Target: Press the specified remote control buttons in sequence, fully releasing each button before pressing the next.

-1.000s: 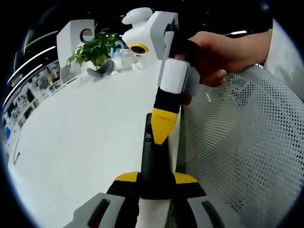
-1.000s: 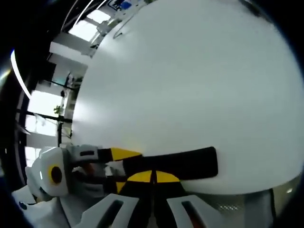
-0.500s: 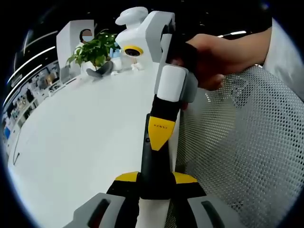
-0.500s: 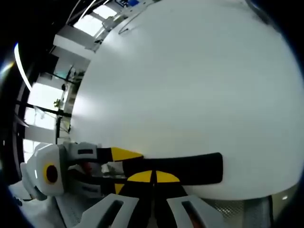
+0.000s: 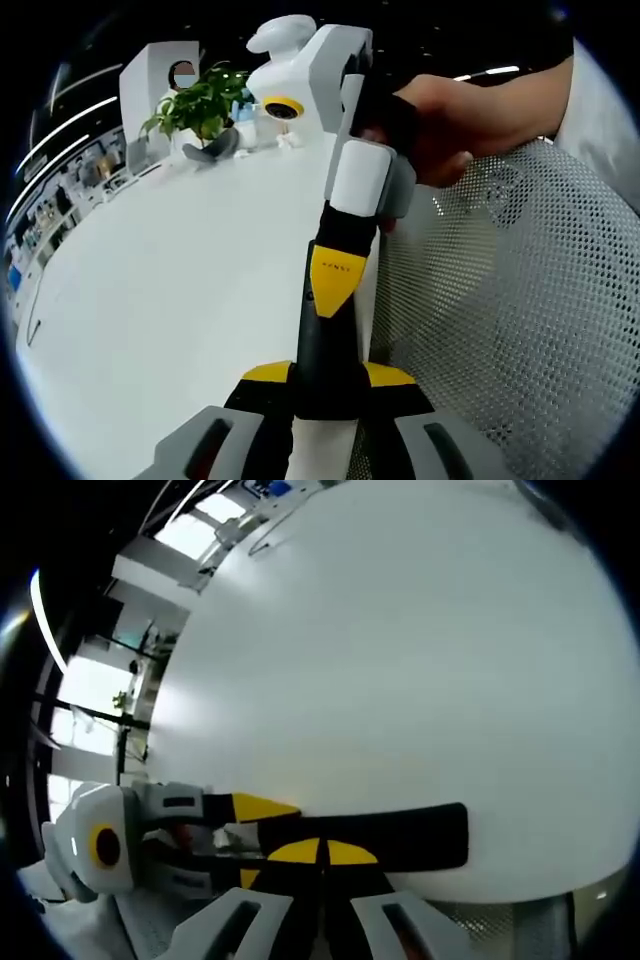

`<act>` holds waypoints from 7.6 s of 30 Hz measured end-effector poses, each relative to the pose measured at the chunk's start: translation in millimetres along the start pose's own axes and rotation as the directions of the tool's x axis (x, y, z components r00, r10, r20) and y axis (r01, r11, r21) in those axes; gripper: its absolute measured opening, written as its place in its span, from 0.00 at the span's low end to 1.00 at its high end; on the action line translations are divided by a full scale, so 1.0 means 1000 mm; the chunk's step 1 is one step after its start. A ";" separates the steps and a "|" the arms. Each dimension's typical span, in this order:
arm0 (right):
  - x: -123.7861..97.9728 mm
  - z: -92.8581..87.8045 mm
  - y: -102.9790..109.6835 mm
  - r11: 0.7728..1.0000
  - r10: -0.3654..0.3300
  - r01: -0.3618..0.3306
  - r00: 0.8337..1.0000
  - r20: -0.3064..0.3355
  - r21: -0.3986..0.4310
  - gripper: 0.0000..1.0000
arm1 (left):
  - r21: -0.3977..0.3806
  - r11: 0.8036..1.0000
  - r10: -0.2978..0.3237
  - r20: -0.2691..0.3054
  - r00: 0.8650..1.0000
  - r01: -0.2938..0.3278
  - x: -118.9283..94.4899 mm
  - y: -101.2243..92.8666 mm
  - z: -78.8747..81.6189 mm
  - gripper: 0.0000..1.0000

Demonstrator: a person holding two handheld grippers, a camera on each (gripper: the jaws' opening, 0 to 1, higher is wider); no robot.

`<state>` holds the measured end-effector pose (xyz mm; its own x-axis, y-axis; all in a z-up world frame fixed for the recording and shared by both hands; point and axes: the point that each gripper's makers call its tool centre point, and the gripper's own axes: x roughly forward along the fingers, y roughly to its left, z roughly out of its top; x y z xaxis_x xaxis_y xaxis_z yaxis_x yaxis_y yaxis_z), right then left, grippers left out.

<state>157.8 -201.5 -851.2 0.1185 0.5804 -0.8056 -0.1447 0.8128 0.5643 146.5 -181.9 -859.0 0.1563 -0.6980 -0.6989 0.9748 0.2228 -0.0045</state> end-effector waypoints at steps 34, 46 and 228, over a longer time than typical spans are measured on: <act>0.005 -0.001 0.009 0.995 0.002 -0.002 1.000 -0.005 -0.096 0.00 | 0.005 1.000 -0.001 -0.003 1.000 0.001 0.000 0.000 0.001 0.24; -0.009 0.013 0.019 0.990 0.052 -0.038 0.994 0.095 -0.139 0.00 | 0.003 1.000 0.004 -0.023 1.000 -0.004 0.001 0.000 0.001 0.25; -0.209 0.075 -0.071 0.764 -0.392 0.630 0.276 0.878 0.143 0.99 | -0.170 0.917 0.362 -0.030 0.932 -0.361 -0.038 0.277 0.046 0.99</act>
<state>216.9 -377.0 -709.1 0.9515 -0.1145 -0.2855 0.1043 0.9932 -0.0507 417.6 -125.1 -801.1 0.4934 -0.5497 -0.6741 0.8104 0.5720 0.1267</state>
